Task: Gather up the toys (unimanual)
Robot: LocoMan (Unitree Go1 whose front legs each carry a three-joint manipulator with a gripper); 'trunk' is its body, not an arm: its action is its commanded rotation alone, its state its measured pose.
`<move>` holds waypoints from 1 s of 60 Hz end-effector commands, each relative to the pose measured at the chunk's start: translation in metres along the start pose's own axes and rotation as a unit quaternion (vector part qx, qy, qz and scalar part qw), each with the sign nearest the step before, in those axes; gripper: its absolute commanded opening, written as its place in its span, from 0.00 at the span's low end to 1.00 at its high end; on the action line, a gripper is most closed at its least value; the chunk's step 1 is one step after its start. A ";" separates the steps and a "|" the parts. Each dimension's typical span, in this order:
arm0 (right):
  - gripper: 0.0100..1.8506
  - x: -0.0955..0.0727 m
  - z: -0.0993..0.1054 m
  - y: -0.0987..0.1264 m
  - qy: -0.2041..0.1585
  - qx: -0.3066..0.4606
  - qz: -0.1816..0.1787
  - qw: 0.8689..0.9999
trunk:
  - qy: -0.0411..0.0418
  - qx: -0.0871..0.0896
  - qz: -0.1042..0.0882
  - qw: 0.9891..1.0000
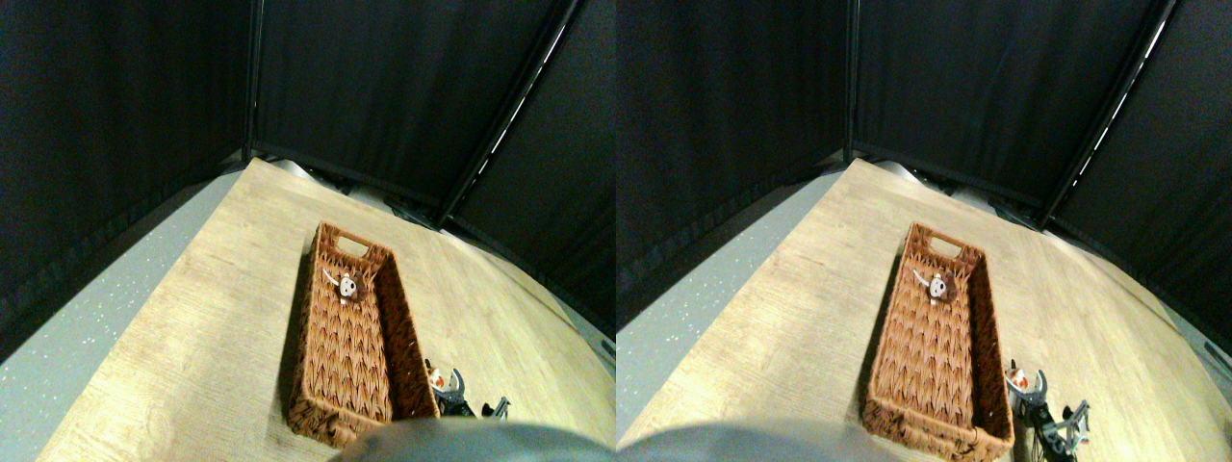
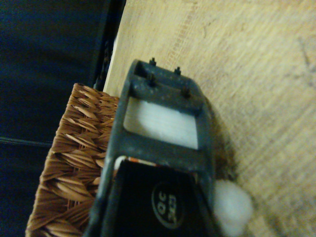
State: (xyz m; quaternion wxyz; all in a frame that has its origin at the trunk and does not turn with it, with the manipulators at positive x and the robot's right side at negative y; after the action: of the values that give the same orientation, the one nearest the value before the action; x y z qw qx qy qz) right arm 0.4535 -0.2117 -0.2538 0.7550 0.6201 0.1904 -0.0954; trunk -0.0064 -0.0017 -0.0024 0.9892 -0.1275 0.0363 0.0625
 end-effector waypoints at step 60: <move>0.03 -0.014 0.029 0.069 -0.100 -0.122 0.114 0.981 | 0.004 0.026 -0.013 1.000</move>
State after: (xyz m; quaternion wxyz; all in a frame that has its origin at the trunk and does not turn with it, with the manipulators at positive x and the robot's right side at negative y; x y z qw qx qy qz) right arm 0.4652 -0.2310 -0.2101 0.8377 0.5334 0.0853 -0.0803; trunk -0.0020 -0.0023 -0.0033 0.9919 -0.1079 0.0454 0.0495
